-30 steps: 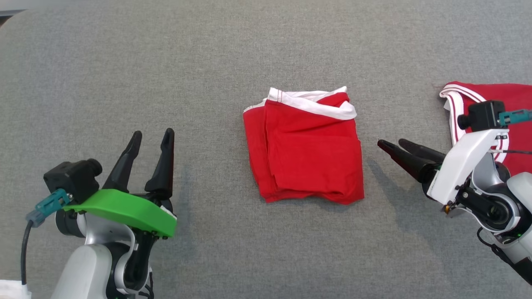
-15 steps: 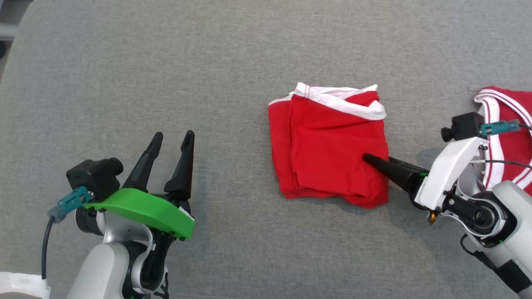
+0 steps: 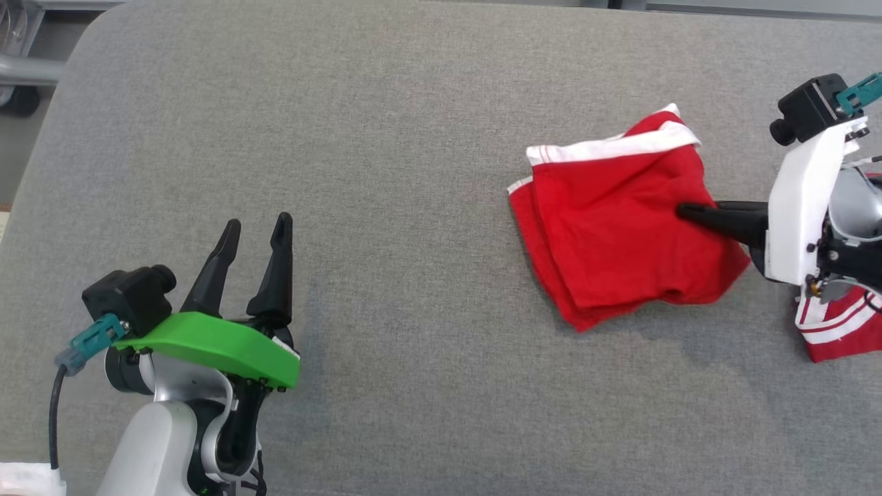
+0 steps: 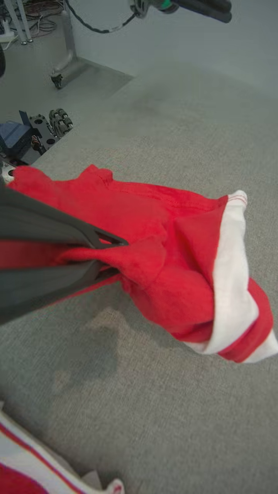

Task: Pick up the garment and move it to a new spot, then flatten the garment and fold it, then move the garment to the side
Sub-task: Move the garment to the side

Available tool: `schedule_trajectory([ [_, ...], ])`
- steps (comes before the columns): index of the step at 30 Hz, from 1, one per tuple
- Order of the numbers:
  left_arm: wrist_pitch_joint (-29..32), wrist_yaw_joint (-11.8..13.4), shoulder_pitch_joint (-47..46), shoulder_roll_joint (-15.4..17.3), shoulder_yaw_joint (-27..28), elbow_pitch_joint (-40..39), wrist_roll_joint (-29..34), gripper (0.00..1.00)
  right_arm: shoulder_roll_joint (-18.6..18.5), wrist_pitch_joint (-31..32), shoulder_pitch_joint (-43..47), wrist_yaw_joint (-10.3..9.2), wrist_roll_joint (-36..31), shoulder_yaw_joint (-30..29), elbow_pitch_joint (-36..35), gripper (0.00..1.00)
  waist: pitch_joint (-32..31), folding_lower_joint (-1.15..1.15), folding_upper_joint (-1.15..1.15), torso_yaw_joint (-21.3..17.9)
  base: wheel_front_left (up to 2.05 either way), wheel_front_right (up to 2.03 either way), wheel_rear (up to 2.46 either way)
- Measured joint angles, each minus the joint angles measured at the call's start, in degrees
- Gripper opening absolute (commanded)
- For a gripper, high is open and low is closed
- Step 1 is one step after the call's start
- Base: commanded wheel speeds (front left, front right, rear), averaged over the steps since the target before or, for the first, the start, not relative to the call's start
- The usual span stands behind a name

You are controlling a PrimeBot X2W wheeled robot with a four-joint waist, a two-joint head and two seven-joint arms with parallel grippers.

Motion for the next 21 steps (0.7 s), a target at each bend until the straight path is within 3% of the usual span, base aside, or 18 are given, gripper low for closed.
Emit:
schedule_trajectory([
  [7, -0.04, 0.0, 0.69, 0.07, 0.75, -0.73, -0.38, 1.0, -10.61, 12.15, -3.49, -3.97, -0.18, -0.25, -1.08, 0.0, -0.86, 0.0, 0.0, -2.43, 0.0, 0.0, 0.0],
  [12, 0.05, 0.0, 0.68, 0.09, 0.64, -1.82, -0.38, 1.0, -18.37, 15.63, -5.67, -4.95, -0.47, -4.89, -0.22, 0.0, 0.13, 0.0, 0.0, -3.95, 0.0, 0.0, 0.0],
  [21, 0.63, 0.0, 0.53, 0.18, -0.18, -2.96, -0.22, 1.0, -21.15, 15.66, -3.5, -5.44, 1.49, -8.68, 4.59, 0.0, 3.54, 0.0, 0.0, -5.76, 0.0, 0.0, 0.0],
])
